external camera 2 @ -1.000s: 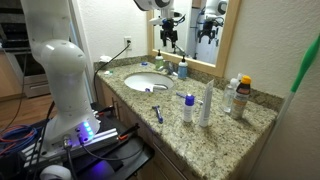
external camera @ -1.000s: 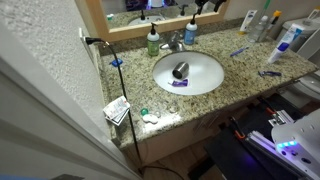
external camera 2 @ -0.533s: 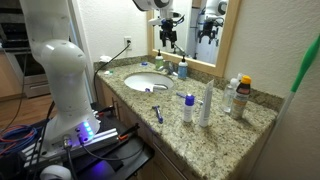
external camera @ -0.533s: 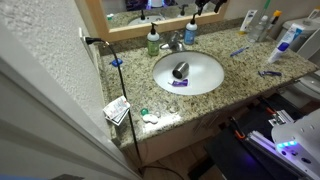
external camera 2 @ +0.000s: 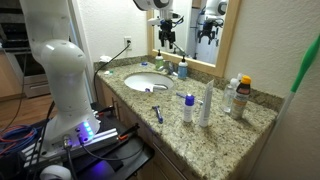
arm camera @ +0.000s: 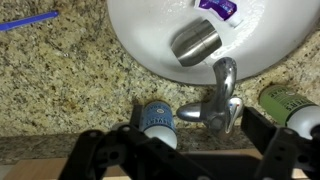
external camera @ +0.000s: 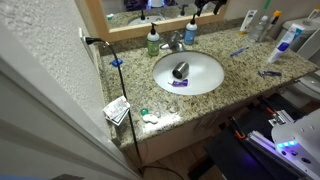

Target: Push the faucet handle down

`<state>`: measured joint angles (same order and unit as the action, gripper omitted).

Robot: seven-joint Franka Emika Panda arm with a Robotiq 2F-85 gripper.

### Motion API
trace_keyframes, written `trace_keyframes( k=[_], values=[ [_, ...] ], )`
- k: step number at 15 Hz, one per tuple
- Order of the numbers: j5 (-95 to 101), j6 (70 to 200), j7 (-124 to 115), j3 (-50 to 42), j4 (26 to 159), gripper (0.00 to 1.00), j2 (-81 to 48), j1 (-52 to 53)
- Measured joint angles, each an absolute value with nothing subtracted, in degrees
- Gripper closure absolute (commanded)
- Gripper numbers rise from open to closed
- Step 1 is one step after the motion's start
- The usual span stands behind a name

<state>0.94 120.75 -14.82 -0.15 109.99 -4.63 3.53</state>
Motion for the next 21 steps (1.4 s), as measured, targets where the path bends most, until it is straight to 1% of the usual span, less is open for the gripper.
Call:
trace_keyframes(
  k=[4, 17, 21],
  values=[
    [1.47, 118.78, -13.23, -0.15, 109.92, 0.0, -4.64, 3.53],
    [1.4, 118.55, -12.48, -0.14, 109.92, 0.0, -4.64, 3.54],
    [1.54, 122.8, -13.59, 0.76, 110.49, 0.0, -6.13, 4.06]
  ],
)
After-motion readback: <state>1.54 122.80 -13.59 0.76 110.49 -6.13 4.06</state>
